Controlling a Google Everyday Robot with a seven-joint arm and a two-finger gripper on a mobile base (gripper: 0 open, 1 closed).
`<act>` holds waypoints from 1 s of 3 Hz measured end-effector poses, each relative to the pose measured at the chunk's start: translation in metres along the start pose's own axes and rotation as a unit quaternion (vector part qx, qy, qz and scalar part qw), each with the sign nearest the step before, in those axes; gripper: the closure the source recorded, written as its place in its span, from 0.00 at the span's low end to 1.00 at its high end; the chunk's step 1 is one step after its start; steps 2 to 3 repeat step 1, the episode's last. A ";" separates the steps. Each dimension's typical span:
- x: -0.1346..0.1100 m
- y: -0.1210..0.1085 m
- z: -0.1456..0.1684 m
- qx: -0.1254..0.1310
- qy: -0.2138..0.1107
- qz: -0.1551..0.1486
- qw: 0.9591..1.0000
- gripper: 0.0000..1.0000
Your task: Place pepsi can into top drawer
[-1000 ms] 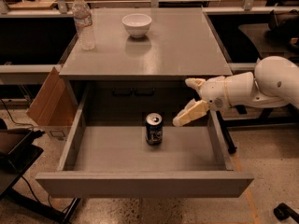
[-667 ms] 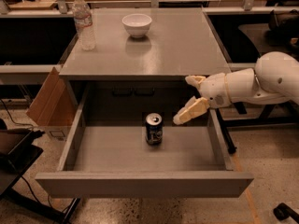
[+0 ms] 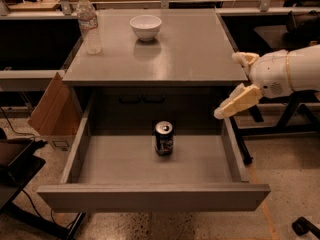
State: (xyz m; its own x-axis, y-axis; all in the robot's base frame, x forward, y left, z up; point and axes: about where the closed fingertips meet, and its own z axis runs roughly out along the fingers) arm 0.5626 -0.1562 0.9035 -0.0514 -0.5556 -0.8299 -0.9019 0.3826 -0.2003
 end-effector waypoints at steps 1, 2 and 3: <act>-0.021 -0.014 -0.048 0.053 0.007 -0.029 0.998 0.00; -0.021 -0.014 -0.048 0.053 0.007 -0.029 0.998 0.00; -0.021 -0.014 -0.048 0.053 0.007 -0.029 0.998 0.00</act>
Offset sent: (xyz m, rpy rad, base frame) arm 0.0000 0.0000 0.0000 0.0000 0.0000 0.0000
